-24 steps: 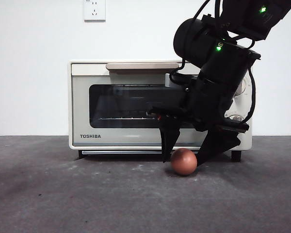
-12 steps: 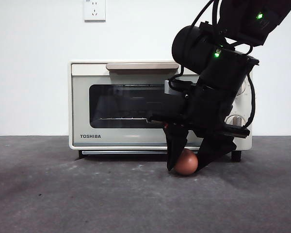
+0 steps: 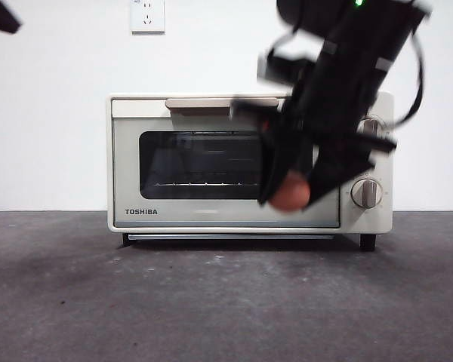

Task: Eggoven

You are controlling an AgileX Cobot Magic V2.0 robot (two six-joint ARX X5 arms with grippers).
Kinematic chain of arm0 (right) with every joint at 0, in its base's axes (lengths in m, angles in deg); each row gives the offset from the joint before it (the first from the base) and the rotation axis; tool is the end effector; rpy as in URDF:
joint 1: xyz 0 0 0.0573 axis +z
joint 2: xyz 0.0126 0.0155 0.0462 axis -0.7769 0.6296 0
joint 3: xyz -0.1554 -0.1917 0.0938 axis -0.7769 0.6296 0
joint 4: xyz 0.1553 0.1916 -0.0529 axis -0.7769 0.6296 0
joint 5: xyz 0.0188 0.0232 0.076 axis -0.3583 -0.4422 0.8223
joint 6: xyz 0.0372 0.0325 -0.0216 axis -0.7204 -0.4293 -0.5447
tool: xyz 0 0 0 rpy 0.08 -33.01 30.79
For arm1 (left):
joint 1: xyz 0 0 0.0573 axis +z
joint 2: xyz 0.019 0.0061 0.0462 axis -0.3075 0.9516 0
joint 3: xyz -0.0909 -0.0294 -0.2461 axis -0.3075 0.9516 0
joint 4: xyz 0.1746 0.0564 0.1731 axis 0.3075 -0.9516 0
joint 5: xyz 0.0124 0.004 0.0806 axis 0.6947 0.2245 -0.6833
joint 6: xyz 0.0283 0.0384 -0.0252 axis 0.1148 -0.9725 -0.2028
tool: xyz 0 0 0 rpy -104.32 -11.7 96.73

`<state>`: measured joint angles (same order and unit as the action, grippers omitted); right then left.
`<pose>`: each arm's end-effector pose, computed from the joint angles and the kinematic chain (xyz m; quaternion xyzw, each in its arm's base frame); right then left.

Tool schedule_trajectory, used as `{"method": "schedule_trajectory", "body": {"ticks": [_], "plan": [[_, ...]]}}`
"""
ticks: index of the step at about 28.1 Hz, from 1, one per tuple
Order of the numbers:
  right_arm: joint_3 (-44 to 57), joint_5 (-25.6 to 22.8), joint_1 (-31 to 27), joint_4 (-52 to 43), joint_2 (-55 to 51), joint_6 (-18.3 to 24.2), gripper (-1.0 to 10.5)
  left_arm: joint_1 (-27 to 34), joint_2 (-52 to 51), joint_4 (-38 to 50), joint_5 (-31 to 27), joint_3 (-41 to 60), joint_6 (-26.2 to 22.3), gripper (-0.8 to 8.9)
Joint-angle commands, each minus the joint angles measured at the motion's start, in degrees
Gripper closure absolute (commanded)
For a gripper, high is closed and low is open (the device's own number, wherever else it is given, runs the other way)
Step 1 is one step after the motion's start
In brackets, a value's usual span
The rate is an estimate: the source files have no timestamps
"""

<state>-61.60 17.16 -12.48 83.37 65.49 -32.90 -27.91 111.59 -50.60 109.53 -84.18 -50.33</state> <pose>0.2381 0.1895 0.2206 0.0166 0.4670 0.2141 0.8578 0.1418 -0.0423 0.3050 -0.1232 0.2877 -0.3540 0.8813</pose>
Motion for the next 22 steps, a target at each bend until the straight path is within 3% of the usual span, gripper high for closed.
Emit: {"method": "schedule_trajectory", "body": {"ticks": [1,8,22], "plan": [[-0.9,-0.4,1.7,3.1,-5.5,3.0,9.4,-3.3,4.0,4.6,-3.2,-3.2,1.1,8.08],[-0.9,-3.6,2.8,12.3,-25.0,5.0,9.4,-12.5,23.6,18.6,-10.2,-13.2,1.5,8.08],[-0.9,-5.3,2.8,16.9,-36.7,5.4,9.4,-15.1,43.4,25.0,-12.8,-24.5,0.8,8.08]]}}
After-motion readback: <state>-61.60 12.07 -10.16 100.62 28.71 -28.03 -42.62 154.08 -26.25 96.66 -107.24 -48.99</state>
